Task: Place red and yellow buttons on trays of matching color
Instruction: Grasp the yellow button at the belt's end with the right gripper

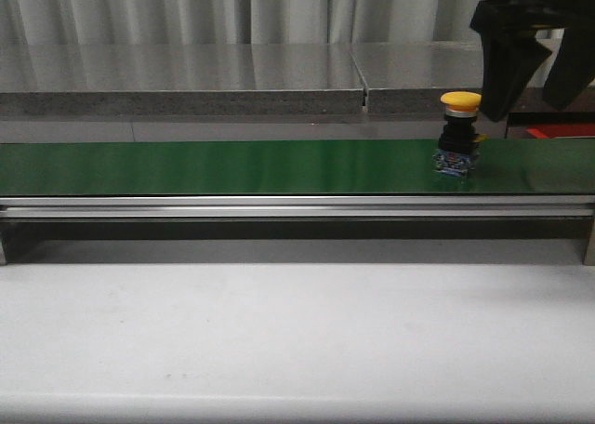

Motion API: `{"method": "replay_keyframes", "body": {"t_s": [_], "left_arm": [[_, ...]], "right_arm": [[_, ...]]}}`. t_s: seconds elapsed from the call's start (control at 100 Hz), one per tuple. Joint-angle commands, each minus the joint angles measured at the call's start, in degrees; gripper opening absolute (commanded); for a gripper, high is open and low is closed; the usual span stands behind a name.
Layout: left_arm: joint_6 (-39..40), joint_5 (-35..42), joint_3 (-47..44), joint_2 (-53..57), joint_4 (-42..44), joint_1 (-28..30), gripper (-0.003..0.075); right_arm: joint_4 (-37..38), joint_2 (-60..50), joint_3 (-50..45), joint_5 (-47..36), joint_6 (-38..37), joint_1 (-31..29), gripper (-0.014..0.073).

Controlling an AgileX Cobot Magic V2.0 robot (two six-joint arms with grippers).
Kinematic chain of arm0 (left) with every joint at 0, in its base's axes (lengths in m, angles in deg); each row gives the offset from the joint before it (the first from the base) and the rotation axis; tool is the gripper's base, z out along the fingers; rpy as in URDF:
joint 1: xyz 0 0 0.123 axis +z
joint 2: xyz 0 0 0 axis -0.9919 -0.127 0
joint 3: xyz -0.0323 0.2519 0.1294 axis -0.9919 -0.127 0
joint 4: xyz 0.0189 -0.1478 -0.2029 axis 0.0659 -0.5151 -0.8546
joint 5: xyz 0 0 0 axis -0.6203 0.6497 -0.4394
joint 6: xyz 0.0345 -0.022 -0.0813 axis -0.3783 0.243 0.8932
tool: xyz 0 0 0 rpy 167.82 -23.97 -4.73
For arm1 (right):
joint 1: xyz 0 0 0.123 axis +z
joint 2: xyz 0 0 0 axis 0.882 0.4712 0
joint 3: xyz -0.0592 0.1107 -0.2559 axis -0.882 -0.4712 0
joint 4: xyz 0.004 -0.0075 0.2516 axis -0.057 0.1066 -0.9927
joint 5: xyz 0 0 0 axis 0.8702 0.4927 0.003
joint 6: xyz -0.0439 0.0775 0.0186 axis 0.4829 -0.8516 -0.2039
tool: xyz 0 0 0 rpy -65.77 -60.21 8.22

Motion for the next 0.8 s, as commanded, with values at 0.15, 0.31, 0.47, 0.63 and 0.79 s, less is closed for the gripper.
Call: {"method": "replay_keyframes", "body": {"t_s": [0.15,0.31,0.47,0.63,0.79], "left_arm": [[0.12,4.63,1.57,-0.35,-0.96,-0.45,-0.0019],[0.12,4.63,1.57,-0.35,-0.96,-0.45,-0.0019],[0.12,4.63,1.57,-0.35,-0.96,-0.45,-0.0019],[0.12,4.63,1.57,-0.35,-0.96,-0.45,-0.0019],[0.12,4.63,1.57,-0.35,-0.96,-0.45,-0.0019]], "right_arm": [[-0.71,2.50,5.99,-2.22,1.73,-0.10,0.0542],[-0.60,5.14,9.10,-2.80,1.73,-0.17,0.0542],[0.52,8.37,12.06,-2.22,1.73,-0.24,0.0519],[0.57,8.90,12.26,0.44,1.67,-0.35,0.0202],[0.57,8.80,14.59,4.97,1.14,-1.52,0.0098]]}}
